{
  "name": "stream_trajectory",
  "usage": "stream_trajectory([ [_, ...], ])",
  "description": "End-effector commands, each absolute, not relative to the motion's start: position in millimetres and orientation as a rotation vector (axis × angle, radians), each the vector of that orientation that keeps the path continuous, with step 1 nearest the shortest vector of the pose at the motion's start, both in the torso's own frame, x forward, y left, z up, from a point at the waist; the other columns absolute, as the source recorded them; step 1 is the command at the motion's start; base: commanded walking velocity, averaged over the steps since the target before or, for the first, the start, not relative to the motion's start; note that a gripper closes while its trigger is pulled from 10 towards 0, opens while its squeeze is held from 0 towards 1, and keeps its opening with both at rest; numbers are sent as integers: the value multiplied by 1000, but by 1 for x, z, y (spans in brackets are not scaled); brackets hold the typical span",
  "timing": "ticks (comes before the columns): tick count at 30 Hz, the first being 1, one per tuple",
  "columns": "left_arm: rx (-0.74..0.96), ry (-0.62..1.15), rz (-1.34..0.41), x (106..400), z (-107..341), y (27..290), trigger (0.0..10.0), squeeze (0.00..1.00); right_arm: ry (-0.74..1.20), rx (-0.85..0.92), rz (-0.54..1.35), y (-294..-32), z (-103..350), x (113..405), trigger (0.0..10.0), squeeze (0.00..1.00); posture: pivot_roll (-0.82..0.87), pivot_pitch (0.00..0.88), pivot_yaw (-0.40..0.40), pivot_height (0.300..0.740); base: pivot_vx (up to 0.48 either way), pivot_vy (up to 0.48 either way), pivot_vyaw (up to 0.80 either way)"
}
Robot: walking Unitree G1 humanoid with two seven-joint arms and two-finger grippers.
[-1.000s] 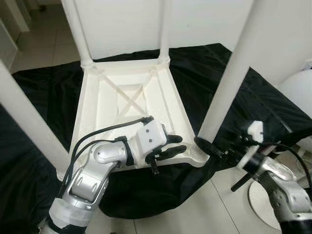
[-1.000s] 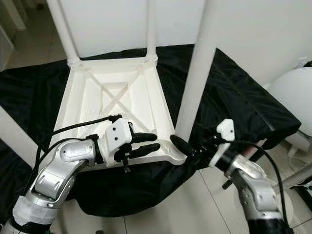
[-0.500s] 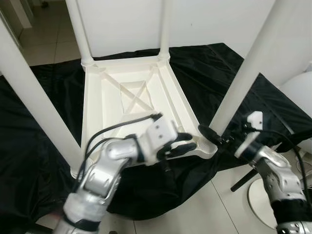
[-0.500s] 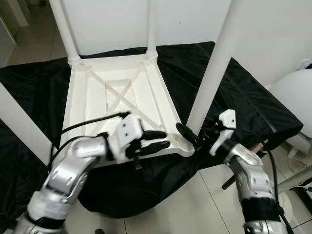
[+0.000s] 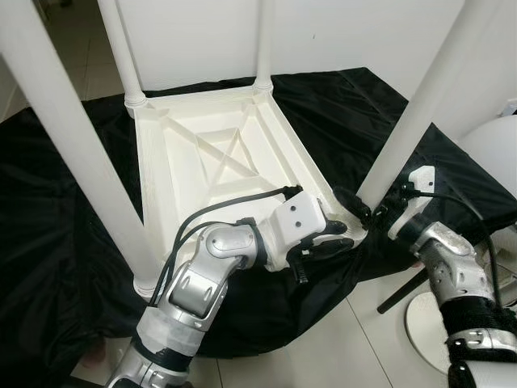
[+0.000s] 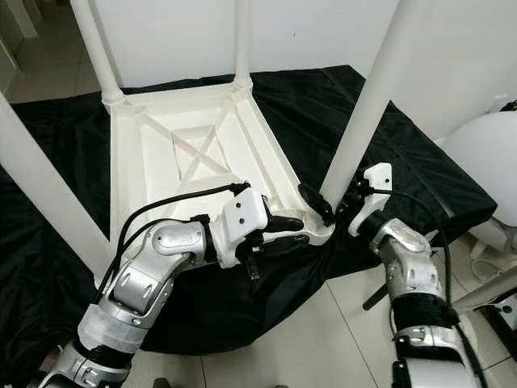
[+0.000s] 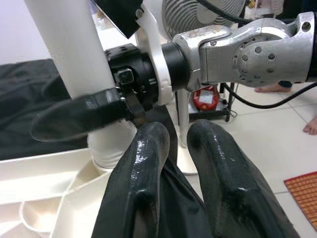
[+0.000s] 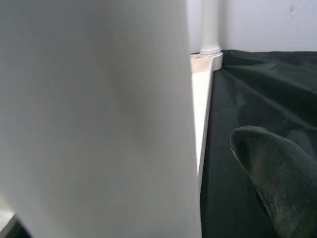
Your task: Building children table
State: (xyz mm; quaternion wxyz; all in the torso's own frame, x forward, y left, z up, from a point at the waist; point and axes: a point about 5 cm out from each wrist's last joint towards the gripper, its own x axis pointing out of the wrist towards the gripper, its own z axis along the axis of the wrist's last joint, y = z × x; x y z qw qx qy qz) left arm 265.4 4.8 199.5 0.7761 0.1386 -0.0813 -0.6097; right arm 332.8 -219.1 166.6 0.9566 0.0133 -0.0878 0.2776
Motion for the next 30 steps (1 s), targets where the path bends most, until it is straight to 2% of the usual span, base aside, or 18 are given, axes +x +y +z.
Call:
stream_trajectory([
  [1, 263, -180, -1083, 275, 200, 10, 10000, 0, -174, 39, 554, -214, 161, 333, 10000, 0, -92, 114, -10, 740, 0, 0, 0],
  [11, 252, -146, -1013, 277, 197, 21, 10000, 0, -165, 15, 607, -205, 155, 318, 10000, 0, -83, 92, -8, 740, 0, 0, 0],
  [21, 238, -111, -976, 280, 194, 23, 10000, 0, -190, -104, 621, -215, 164, 299, 10000, 0, -95, 58, -1, 740, 0, 0, 0],
  [22, 244, -110, -979, 280, 193, 22, 10000, 0, -185, -141, 619, -222, 167, 293, 4235, 0, -101, 43, -6, 740, 0, 0, 0],
  [23, 249, -109, -983, 279, 192, 21, 10000, 0, -176, -163, 613, -228, 168, 289, 2196, 0, -101, 43, -6, 740, 0, 0, 0],
  [24, 251, -107, -985, 279, 192, 20, 10000, 0, -168, -178, 603, -233, 168, 287, 941, 0, -95, 39, -10, 740, 0, 0, 0],
  [25, 251, -107, -985, 279, 192, 20, 10000, 0, -168, -178, 603, -233, 168, 287, 941, 0, -95, 39, -10, 740, 0, 0, 0],
  [26, 264, -101, -980, 276, 191, 22, 10000, 0, -132, -178, 586, -237, 162, 279, 0, 0, -88, 36, -13, 740, 0, 0, 0],
  [30, 269, -93, -966, 275, 189, 26, 10000, 0, -91, -158, 566, -240, 151, 273, 0, 0, -85, 36, -15, 740, 0, 0, 0],
])
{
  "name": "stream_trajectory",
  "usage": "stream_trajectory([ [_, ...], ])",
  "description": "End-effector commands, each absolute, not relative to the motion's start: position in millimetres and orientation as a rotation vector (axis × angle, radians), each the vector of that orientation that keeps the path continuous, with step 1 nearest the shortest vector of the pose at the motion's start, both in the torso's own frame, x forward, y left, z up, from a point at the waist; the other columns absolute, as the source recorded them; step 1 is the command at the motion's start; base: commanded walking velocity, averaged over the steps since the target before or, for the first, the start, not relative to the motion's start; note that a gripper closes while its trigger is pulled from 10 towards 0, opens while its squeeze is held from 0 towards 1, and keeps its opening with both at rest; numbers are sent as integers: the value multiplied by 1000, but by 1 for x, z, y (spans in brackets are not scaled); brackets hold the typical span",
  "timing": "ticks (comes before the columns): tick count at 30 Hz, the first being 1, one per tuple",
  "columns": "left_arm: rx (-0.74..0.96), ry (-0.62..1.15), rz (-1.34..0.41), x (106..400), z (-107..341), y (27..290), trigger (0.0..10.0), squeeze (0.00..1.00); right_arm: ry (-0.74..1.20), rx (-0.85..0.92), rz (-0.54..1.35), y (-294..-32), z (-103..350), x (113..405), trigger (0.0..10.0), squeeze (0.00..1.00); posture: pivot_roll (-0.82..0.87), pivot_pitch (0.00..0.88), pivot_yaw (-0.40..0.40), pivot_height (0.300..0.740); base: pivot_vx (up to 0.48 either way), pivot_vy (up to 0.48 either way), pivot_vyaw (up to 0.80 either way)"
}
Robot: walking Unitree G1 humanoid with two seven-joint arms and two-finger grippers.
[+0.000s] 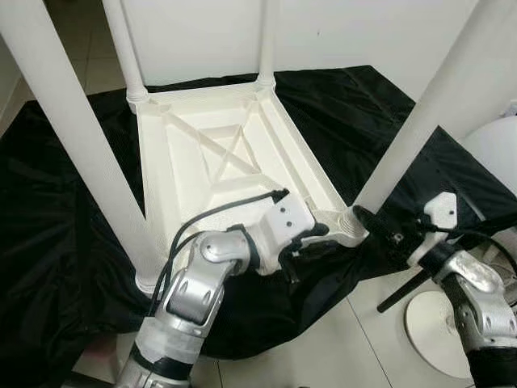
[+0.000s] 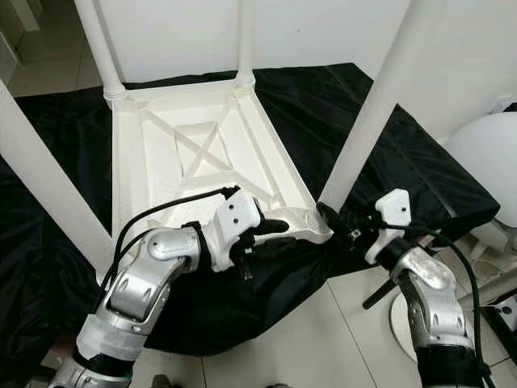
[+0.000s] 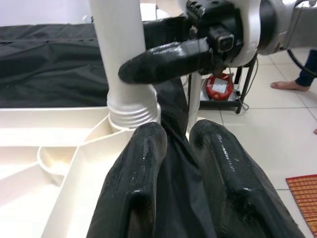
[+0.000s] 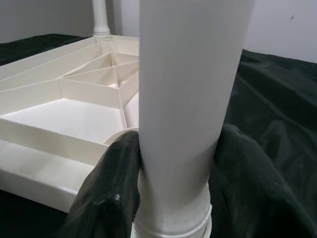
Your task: Building children table
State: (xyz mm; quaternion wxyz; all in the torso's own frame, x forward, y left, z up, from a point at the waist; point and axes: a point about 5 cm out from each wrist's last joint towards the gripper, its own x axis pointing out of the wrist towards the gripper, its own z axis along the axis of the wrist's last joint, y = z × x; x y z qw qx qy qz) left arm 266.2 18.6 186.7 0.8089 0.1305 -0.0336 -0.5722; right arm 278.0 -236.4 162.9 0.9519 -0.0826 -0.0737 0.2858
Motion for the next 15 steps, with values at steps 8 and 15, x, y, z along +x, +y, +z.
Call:
stream_trajectory([
  [8, 255, -73, -948, 274, 187, 26, 10000, 0, -68, -146, 517, -236, 145, 270, 0, 0, -91, 47, 0, 740, 0, 0, 0],
  [15, 241, -46, -877, 275, 185, 19, 10000, 0, -51, -55, 297, -203, 138, 269, 10000, 0, -102, 70, 24, 740, 0, 0, 0],
])
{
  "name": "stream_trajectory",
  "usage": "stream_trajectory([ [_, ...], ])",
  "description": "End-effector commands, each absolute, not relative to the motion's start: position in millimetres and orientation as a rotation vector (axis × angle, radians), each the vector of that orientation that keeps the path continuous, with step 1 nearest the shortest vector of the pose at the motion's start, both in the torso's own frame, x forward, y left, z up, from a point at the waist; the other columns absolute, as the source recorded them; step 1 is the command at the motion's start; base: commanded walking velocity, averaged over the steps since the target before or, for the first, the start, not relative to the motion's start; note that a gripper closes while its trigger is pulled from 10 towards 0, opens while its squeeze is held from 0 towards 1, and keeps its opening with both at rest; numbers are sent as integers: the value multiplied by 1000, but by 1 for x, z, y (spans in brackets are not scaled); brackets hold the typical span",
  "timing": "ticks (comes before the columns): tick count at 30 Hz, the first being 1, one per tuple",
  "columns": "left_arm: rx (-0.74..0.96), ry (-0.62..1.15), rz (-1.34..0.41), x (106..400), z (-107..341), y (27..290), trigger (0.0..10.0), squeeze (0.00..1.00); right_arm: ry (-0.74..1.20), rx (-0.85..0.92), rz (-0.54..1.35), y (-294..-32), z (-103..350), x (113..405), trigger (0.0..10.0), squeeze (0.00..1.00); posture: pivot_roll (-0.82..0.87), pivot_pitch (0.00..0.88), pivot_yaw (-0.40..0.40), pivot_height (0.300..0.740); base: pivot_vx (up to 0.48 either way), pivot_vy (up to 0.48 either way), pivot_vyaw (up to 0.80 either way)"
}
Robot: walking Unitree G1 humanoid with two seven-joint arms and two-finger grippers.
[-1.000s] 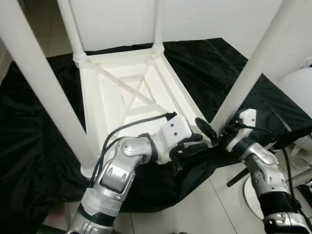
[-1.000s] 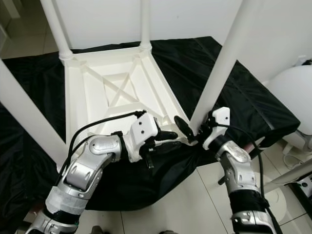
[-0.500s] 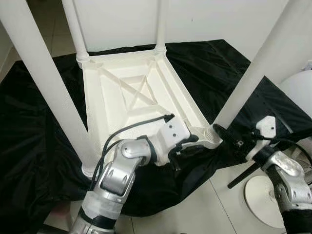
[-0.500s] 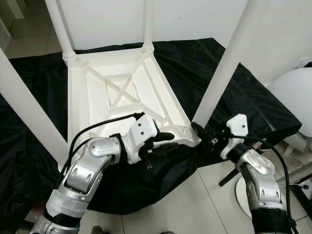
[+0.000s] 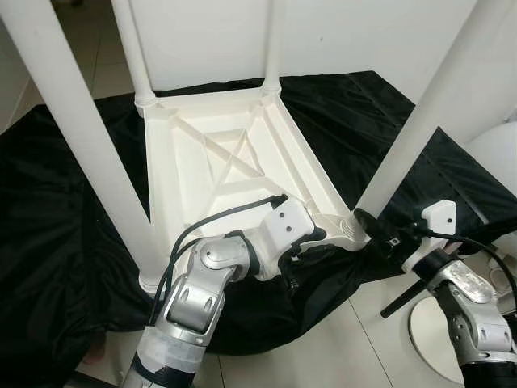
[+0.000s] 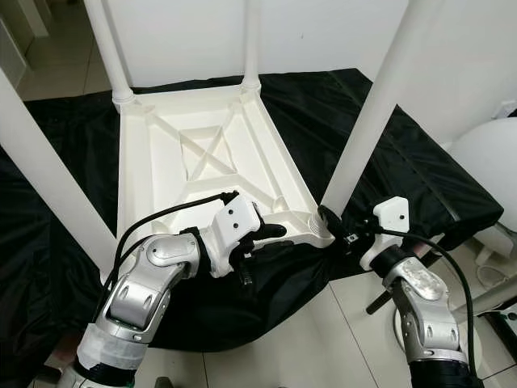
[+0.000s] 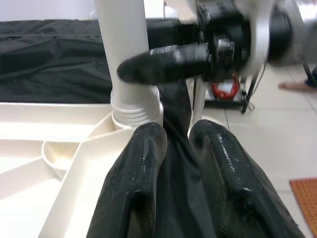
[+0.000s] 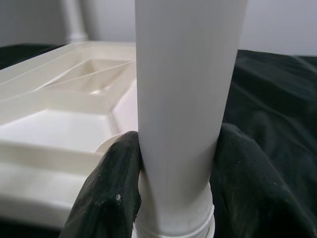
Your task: Building children table
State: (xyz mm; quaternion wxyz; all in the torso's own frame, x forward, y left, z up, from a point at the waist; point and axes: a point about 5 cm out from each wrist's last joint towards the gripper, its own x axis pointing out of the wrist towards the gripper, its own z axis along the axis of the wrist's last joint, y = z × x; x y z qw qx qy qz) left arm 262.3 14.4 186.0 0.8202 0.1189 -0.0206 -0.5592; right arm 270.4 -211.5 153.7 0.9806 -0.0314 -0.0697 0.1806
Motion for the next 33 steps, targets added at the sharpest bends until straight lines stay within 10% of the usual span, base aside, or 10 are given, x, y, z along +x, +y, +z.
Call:
stream_trajectory([
  [1, 241, -46, -877, 275, 185, 19, 10000, 0, -51, -55, 297, -203, 138, 269, 10000, 0, -102, 70, 24, 740, 0, 0, 0],
  [10, 257, 7, -717, 289, 177, 29, 10000, 0, -35, 112, -110, -170, 136, 278, 10000, 0, -104, 81, 23, 740, 0, 0, 0],
  [24, 181, 1, -583, 302, 180, 27, 10000, 0, -39, 186, -254, -145, 138, 297, 10000, 0, -105, 77, 28, 740, 0, 0, 0],
  [25, 172, -2, -608, 302, 180, 24, 10000, 0, -46, 203, -226, -144, 138, 296, 10000, 1000, -104, 76, 27, 740, 0, 0, 0],
  [31, 200, -55, -661, 301, 185, 18, 10000, 0, -136, 201, -116, -143, 149, 296, 10000, 1000, -97, 70, 30, 740, 0, 0, 0],
  [32, 203, -61, -678, 300, 185, 16, 10000, 0, -150, 184, -78, -144, 151, 297, 10000, 659, -97, 66, 30, 740, 0, 0, 0],
  [33, 203, -61, -678, 300, 185, 16, 10000, 0, -150, 184, -78, -144, 151, 297, 10000, 659, -97, 66, 30, 740, 0, 0, 0],
])
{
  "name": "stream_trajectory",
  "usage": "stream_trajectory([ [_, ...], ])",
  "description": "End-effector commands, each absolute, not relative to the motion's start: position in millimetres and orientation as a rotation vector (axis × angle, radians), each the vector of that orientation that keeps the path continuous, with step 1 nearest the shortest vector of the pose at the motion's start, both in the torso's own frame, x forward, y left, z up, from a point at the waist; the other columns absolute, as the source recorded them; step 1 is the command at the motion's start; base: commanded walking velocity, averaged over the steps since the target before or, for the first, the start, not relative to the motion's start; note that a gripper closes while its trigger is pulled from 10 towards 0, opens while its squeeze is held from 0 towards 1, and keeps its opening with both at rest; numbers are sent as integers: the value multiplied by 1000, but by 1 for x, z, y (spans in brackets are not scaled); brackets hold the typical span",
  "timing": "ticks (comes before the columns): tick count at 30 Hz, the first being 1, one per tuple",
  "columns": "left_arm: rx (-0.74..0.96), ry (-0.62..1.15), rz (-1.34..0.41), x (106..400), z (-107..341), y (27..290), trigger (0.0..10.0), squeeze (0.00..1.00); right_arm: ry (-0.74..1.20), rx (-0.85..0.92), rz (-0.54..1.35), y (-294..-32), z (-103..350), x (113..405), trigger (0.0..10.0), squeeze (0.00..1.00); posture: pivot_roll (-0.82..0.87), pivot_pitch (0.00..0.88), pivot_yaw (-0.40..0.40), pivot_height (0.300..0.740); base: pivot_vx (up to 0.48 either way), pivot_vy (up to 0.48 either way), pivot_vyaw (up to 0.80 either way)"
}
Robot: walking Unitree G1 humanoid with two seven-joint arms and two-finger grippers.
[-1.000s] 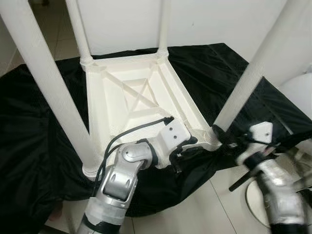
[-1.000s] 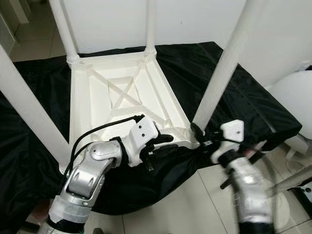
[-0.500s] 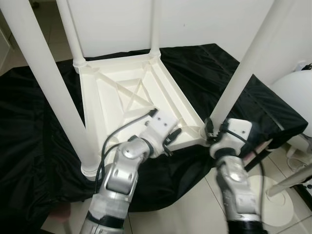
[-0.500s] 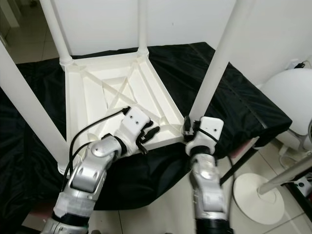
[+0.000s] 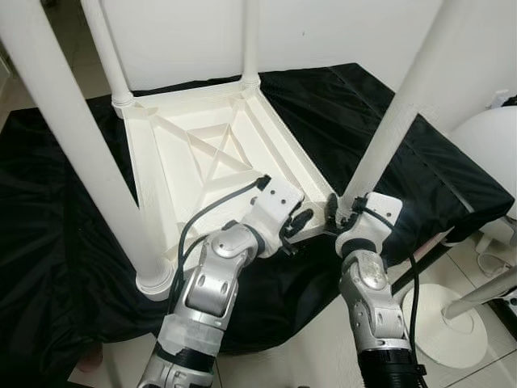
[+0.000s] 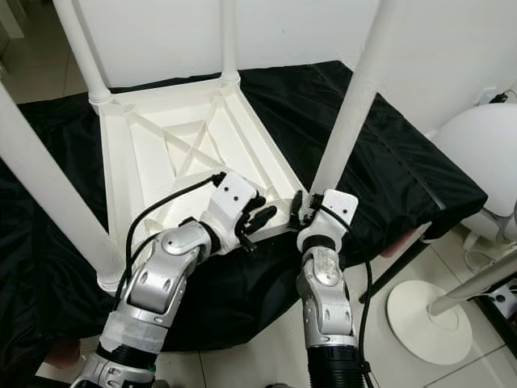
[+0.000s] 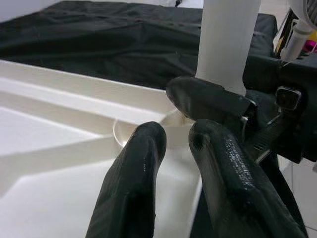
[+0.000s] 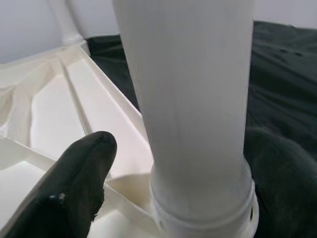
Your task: Building children table
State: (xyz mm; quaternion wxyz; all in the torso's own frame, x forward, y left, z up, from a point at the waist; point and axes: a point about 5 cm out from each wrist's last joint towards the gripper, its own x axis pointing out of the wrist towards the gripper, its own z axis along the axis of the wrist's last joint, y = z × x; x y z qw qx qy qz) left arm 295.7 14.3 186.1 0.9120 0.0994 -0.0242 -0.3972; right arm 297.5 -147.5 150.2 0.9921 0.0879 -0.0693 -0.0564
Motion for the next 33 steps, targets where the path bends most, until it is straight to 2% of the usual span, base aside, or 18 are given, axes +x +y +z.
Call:
stream_trajectory([
  [1, 207, -70, -697, 300, 186, 15, 10000, 0, -158, 177, -43, -145, 152, 298, 10000, 0, -96, 65, 29, 740, 0, 0, 0],
  [5, 214, -82, -729, 298, 186, 13, 10000, 0, -166, 157, 12, -146, 153, 298, 10000, 0, -96, 62, 28, 740, 0, 0, 0],
  [9, 222, -122, -837, 290, 189, 13, 10000, 0, -151, 64, 140, -166, 153, 293, 10000, 0, -93, 58, 18, 740, 0, 0, 0],
  [13, 223, -122, -851, 289, 189, 14, 10000, 0, -147, 34, 182, -172, 154, 291, 10000, 0, -93, 58, 18, 740, 0, 0, 0],
  [17, 235, -120, -880, 288, 189, 14, 10000, 0, -132, -43, 290, -194, 155, 288, 10000, 0, -94, 55, 14, 740, 0, 0, 0],
  [21, 240, -120, -883, 287, 188, 14, 10000, 0, -129, -55, 315, -199, 155, 288, 10000, 0, -96, 54, 15, 740, 0, 0, 0],
  [26, 252, -135, -903, 286, 189, 7, 10000, 0, -75, -147, 479, -218, 154, 299, 10000, 0, -102, 52, 25, 740, 0, 0, 0],
  [33, 252, -149, -913, 285, 193, 1, 10000, 0, -32, -170, 532, -222, 152, 316, 10000, 0, -94, 42, 20, 740, 0, 0, 0],
])
